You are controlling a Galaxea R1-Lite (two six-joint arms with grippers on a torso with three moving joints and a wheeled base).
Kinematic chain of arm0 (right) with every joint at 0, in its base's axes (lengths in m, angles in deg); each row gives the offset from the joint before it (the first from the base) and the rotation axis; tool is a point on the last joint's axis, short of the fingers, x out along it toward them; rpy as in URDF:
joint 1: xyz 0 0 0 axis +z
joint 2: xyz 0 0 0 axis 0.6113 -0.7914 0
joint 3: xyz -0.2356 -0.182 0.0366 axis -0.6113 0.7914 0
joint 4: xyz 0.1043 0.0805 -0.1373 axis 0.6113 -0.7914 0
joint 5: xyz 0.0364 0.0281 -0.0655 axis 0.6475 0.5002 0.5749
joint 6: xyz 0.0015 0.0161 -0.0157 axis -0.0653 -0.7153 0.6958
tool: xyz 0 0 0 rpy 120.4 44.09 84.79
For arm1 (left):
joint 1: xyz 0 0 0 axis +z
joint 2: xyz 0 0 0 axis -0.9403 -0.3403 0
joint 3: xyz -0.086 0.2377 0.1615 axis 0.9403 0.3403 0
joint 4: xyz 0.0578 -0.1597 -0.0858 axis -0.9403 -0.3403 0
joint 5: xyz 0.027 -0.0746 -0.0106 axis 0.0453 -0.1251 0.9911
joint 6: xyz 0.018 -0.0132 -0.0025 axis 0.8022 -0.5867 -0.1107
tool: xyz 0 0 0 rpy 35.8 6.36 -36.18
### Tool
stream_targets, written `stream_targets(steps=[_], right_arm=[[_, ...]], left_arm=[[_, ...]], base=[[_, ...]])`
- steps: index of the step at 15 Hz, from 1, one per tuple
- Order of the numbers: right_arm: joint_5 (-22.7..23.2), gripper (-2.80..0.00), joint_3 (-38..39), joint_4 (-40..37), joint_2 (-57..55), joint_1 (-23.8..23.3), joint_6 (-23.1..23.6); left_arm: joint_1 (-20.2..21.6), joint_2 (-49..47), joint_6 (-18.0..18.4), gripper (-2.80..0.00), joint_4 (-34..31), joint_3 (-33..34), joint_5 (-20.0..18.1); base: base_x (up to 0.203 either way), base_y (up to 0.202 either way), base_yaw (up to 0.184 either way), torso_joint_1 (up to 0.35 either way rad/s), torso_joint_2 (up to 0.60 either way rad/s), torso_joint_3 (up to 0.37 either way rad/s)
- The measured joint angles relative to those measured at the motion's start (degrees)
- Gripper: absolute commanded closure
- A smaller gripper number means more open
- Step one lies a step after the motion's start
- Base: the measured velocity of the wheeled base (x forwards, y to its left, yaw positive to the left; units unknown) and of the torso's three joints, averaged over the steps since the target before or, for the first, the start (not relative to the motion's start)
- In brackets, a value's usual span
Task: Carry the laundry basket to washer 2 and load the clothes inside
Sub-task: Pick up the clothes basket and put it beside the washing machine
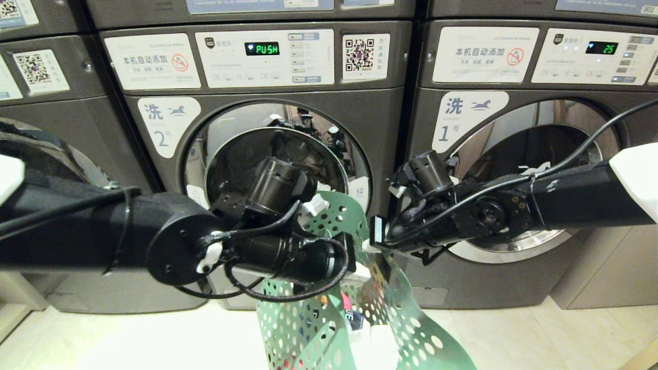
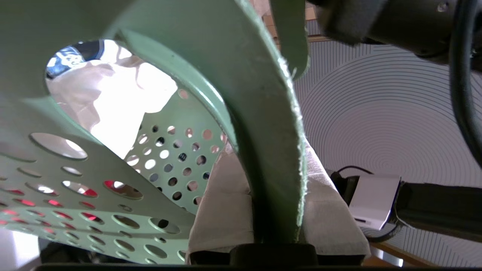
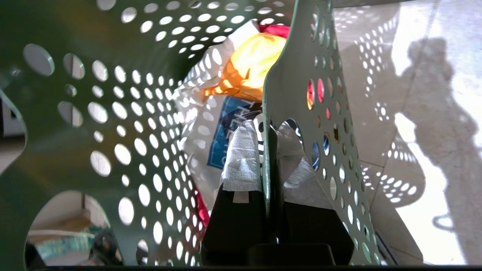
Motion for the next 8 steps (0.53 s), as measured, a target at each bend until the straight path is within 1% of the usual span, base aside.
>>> stream_targets(steps=[2, 5, 8], right_arm=[[-0.2, 0.00, 0.2, 0.1, 0.2, -2.6, -0.5], [-0.1, 0.00, 1.5, 0.1, 1.1, -5.2, -0.7], [0.1, 0.00, 2.3, 0.1, 2.2, -8.3, -0.8]], left_arm=[[-1.2, -3.9, 0.3, 0.00, -0.5, -5.0, -0.1], [-3.2, -9.5, 0.4, 0.00, -2.0, -12.2, -0.1], [-4.5, -14.3, 0.4, 0.00, -4.8, -19.3, -0.2]], base=[[0.000, 0.000, 0.000, 0.002, 0.01, -0.194], [0.000, 0.000, 0.000, 0.007, 0.00, -0.200], [0.000, 0.000, 0.000, 0.002, 0.00, -0.196]])
